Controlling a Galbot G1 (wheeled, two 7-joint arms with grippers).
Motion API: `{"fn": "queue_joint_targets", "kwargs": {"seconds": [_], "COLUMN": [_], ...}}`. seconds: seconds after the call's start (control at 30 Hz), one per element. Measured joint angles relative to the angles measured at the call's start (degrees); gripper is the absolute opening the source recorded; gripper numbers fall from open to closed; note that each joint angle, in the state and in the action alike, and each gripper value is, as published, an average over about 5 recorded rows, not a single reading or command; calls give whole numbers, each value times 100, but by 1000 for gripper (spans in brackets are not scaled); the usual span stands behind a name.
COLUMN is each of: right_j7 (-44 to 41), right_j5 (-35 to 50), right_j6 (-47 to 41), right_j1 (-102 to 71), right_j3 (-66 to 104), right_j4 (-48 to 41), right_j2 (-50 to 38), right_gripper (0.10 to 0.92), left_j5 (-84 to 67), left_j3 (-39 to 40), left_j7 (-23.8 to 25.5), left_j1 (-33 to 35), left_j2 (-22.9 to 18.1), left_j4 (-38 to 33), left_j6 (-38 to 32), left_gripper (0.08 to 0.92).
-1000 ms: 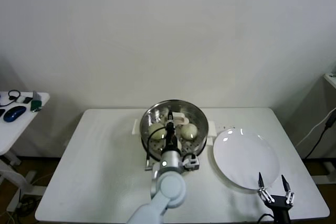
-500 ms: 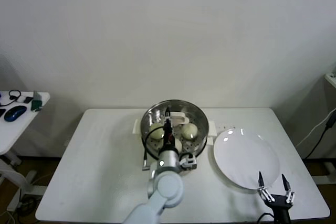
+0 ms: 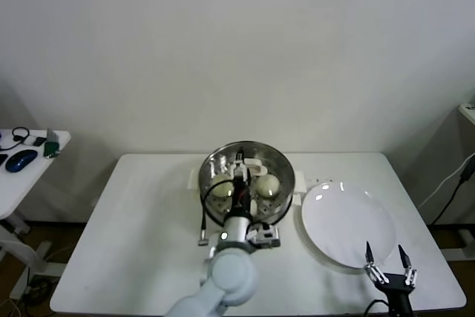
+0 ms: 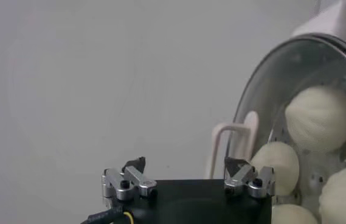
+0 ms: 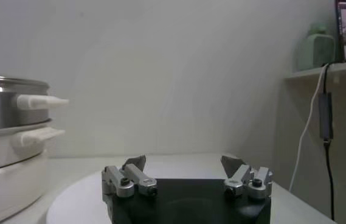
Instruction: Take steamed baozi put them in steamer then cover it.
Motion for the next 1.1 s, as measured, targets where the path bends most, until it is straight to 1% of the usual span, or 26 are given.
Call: {"fn": "queue_joint_targets", "kwargs": {"seconds": [0.17, 0.3, 0.5, 0.6, 0.7, 0.87, 0.97, 1.1], "right_j7": [108, 177, 203, 189, 172, 152, 138, 113], "right_j5": [17, 16, -64, -121, -161, -193, -210, -217], "right_j6": [-194, -333, -509, -565, -590, -624, -636, -639], "right_j1": [-56, -86, -82, -83, -81, -68, -47, -22], "right_j3": [5, 24, 26, 2, -31, -94, -125, -169], "right_j4": [114, 260, 448, 487, 495, 477, 457, 418], "right_j2": [-31, -37, -21, -7, -1, -12, -21, -43], "right_gripper": [823, 823, 823, 823, 823, 823, 823, 823], "left_j5": [-858, -1804, -3520, -4404, -5285, -6758, -7495, -8184], "left_j3": [-153, -522, -1479, -2096, -2720, -3596, -3940, -4204], "left_j7": [-287, -635, -1151, -1333, -1477, -1559, -1552, -1486], "left_j1": [162, 433, 1016, 1356, 1723, 2380, 2708, 3020], "left_j2": [287, 529, 684, 683, 666, 683, 697, 679], "left_j4": [-423, -753, -1220, -1333, -1357, -1251, -1098, -757], "left_j6": [-1, -1, -44, -285, -810, -2062, -2804, -3745], "left_gripper": [822, 823, 823, 823, 823, 823, 823, 823]}}
